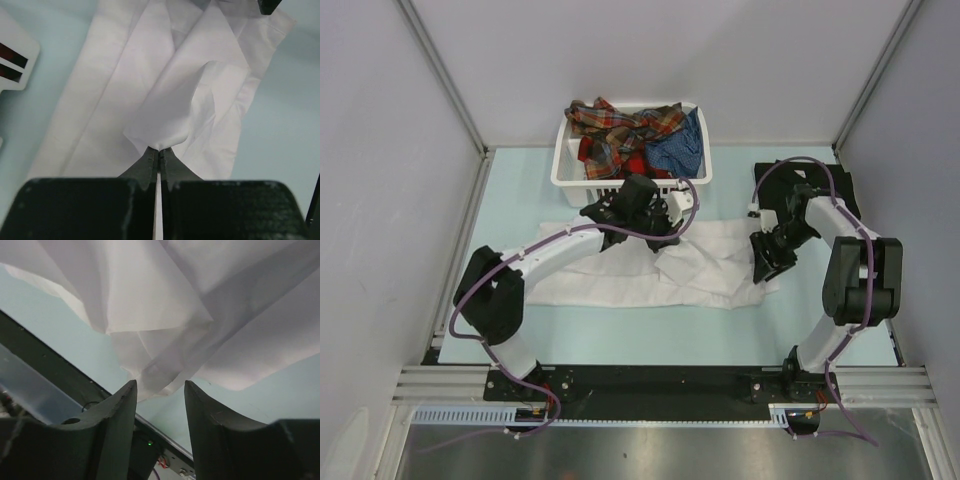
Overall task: Fold and stack the long sleeve shirts
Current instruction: Fold the shirt
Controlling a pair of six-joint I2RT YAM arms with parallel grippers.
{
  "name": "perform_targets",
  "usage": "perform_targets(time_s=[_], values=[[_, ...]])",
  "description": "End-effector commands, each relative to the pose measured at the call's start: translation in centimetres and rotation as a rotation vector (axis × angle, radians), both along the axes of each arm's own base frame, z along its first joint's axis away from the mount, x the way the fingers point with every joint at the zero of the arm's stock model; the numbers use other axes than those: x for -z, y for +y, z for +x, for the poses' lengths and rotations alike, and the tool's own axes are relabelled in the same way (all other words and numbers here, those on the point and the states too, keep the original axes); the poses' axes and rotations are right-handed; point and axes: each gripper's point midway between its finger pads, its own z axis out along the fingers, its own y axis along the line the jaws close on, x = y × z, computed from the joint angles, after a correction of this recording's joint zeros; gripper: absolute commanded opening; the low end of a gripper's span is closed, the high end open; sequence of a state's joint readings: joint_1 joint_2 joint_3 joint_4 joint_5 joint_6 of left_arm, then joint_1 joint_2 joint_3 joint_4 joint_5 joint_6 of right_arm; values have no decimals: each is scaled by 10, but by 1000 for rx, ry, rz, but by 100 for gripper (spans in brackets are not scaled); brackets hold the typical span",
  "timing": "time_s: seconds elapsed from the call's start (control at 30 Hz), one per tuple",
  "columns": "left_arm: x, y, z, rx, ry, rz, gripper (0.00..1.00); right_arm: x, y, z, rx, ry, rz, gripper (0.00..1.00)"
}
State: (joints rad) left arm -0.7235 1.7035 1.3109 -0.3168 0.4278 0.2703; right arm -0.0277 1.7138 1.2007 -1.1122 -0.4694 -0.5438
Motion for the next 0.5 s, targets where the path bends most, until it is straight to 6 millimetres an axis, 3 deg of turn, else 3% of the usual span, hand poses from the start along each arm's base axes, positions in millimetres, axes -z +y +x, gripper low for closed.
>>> perform_targets(time_s=[0.0, 0.07, 0.23, 0.27, 0.3, 0.4, 0.47], values=[[-8, 10, 5, 20, -69, 40, 0, -18, 16, -10, 13, 94, 157, 49], [-6, 10, 8, 17, -81, 51, 0, -21, 21, -19, 4, 141, 200, 49], [-14, 14, 24, -9, -144, 60, 0, 2, 12, -36, -41, 228, 149, 38], [-19, 16, 29, -20, -154, 56, 0, 6, 10, -37, -46, 228, 139, 34], [-22, 18, 32, -26, -164, 55, 0, 10, 7, -37, -46, 229, 122, 20], [-31, 27, 48, -48, -221, 76, 0, 20, -8, -31, -38, 196, 50, 0], [-39, 34, 63, -69, -278, 91, 0, 20, -12, -25, -26, 170, 37, 0]])
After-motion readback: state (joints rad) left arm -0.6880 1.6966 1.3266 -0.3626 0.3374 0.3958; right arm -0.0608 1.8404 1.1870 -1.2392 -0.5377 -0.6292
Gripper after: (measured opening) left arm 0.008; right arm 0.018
